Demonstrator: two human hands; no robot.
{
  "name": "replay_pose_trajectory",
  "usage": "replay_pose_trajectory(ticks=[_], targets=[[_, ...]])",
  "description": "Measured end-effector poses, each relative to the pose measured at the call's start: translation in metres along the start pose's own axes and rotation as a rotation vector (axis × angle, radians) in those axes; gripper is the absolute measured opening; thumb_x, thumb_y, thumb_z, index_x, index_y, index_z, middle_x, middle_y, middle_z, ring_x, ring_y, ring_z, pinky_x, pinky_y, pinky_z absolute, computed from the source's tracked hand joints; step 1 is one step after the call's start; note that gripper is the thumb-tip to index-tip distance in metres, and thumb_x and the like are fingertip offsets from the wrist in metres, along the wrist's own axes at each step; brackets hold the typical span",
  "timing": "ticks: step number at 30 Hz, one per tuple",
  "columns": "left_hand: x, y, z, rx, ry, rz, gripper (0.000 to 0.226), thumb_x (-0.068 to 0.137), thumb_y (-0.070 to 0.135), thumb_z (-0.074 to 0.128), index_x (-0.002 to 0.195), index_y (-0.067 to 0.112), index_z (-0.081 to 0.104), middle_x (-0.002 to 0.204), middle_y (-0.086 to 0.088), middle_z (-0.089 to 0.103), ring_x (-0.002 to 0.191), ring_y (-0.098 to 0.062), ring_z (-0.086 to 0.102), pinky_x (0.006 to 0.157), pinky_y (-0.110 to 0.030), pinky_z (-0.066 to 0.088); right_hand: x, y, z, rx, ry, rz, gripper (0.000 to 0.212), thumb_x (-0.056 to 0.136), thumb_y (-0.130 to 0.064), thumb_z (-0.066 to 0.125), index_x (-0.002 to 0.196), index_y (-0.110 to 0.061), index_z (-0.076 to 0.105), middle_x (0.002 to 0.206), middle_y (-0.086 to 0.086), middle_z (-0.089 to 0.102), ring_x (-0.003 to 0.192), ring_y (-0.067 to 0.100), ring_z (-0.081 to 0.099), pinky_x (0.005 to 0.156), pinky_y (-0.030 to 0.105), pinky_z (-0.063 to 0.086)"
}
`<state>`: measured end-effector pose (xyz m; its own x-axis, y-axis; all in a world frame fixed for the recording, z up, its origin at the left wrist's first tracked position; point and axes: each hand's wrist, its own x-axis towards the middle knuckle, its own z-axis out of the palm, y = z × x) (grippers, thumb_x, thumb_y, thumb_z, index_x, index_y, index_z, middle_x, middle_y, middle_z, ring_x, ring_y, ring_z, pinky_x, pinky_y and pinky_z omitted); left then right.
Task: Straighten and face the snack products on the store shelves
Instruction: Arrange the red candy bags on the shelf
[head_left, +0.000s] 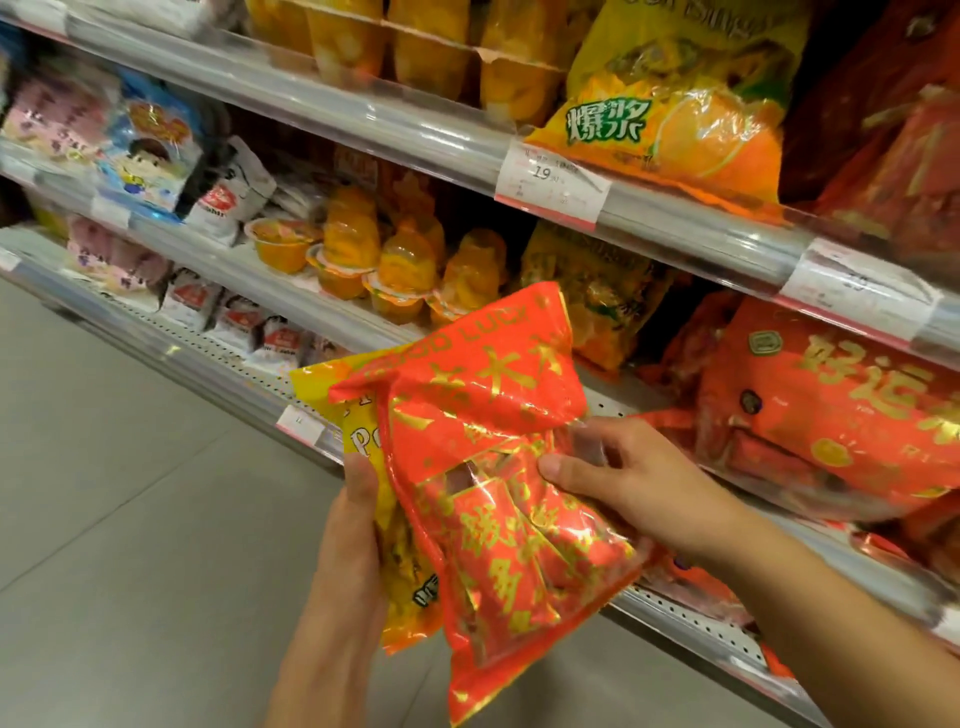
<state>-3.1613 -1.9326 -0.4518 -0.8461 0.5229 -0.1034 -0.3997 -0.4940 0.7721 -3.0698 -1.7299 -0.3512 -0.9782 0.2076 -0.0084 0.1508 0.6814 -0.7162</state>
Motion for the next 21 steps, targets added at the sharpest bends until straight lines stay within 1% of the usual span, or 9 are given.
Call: replay_pose_trajectory(ticks=[2, 3, 6, 10, 14, 16, 18, 19, 21], targets=[[0.002, -0.005, 0.002, 0.033, -0.080, 0.052, 0.090, 0.046, 0.081, 0.082, 0.113, 0.021, 0.078, 0.117, -0.013, 0.074, 0.106, -0.029, 0.073, 0.079, -0.038, 0.061, 0.003, -0.003, -0.004, -0.122, 0.053, 0.006, 0.018, 0.087, -0.059, 0.070, 0.085, -0.041, 0.069, 0.077, -0.021, 0.065, 0.073, -0.001, 0.059, 0.070, 0.030, 0.045], [0.001, -0.006, 0.003, 0.052, -0.104, 0.071, 0.091, 0.045, 0.081, 0.083, 0.112, 0.019, 0.078, 0.115, -0.011, 0.075, 0.105, -0.026, 0.073, 0.078, -0.034, 0.060, 0.003, -0.007, -0.003, -0.196, 0.075, 0.009, 0.031, 0.085, -0.066, 0.068, 0.092, -0.036, 0.069, 0.081, -0.018, 0.067, 0.077, 0.002, 0.060, 0.072, 0.032, 0.047], [0.000, -0.011, 0.007, 0.115, -0.118, 0.083, 0.108, 0.043, 0.079, 0.085, 0.123, 0.009, 0.067, 0.116, -0.012, 0.074, 0.108, -0.028, 0.071, 0.082, -0.035, 0.058, 0.003, -0.013, 0.007, -0.306, 0.112, -0.018, 0.040, 0.081, -0.073, 0.063, 0.094, -0.034, 0.062, 0.079, -0.019, 0.062, 0.078, 0.003, 0.058, 0.068, 0.027, 0.043], [-0.003, -0.012, 0.006, 0.149, -0.083, 0.095, 0.094, 0.049, 0.062, 0.093, 0.124, 0.013, 0.067, 0.116, -0.014, 0.074, 0.107, -0.032, 0.072, 0.081, -0.038, 0.060, 0.002, -0.012, 0.022, -0.328, 0.051, -0.030, 0.068, 0.076, -0.081, 0.048, 0.124, -0.034, 0.057, 0.113, -0.016, 0.068, 0.105, 0.009, 0.062, 0.090, 0.035, 0.049], [-0.002, -0.010, -0.001, 0.092, -0.006, 0.099, 0.062, 0.065, 0.037, 0.080, 0.121, 0.014, 0.069, 0.116, -0.021, 0.072, 0.105, -0.041, 0.071, 0.082, -0.049, 0.059, -0.005, -0.015, 0.024, -0.146, -0.016, -0.030, 0.059, 0.082, -0.073, 0.056, 0.132, -0.042, 0.051, 0.123, -0.022, 0.065, 0.113, 0.001, 0.060, 0.100, 0.034, 0.049], [-0.001, -0.009, -0.008, 0.049, 0.032, 0.104, 0.064, 0.066, 0.034, 0.079, 0.124, 0.011, 0.067, 0.119, -0.024, 0.070, 0.108, -0.046, 0.068, 0.091, -0.057, 0.055, -0.002, -0.017, 0.020, -0.072, -0.097, -0.010, 0.053, 0.084, -0.073, 0.058, 0.126, -0.041, 0.056, 0.119, -0.022, 0.067, 0.108, -0.002, 0.062, 0.096, 0.031, 0.051], [0.001, -0.009, -0.013, 0.017, 0.063, 0.103, 0.065, 0.066, 0.029, 0.078, 0.126, 0.007, 0.065, 0.116, -0.023, 0.071, 0.105, -0.043, 0.069, 0.093, -0.057, 0.054, 0.004, -0.021, 0.012, 0.142, -0.113, 0.059, 0.035, 0.092, -0.064, 0.056, 0.105, -0.034, 0.069, 0.099, -0.018, 0.069, 0.089, -0.003, 0.065, 0.079, 0.022, 0.053], [0.002, -0.008, -0.014, 0.007, 0.067, 0.099, 0.068, 0.065, 0.029, 0.078, 0.127, 0.005, 0.064, 0.114, -0.021, 0.072, 0.103, -0.040, 0.070, 0.092, -0.055, 0.055, 0.007, -0.024, 0.008, 0.330, -0.089, 0.130, 0.037, 0.096, -0.060, 0.052, 0.095, -0.030, 0.073, 0.092, -0.013, 0.069, 0.079, 0.000, 0.065, 0.071, 0.020, 0.052], [0.002, -0.008, -0.012, -0.021, 0.053, 0.093, 0.076, 0.061, 0.032, 0.078, 0.129, 0.004, 0.063, 0.116, -0.019, 0.072, 0.104, -0.037, 0.070, 0.094, -0.053, 0.055, 0.014, -0.019, 0.002, 0.547, 0.008, 0.175, 0.047, 0.093, -0.062, 0.046, 0.094, -0.024, 0.074, 0.092, -0.003, 0.071, 0.080, 0.009, 0.066, 0.073, 0.024, 0.053]])
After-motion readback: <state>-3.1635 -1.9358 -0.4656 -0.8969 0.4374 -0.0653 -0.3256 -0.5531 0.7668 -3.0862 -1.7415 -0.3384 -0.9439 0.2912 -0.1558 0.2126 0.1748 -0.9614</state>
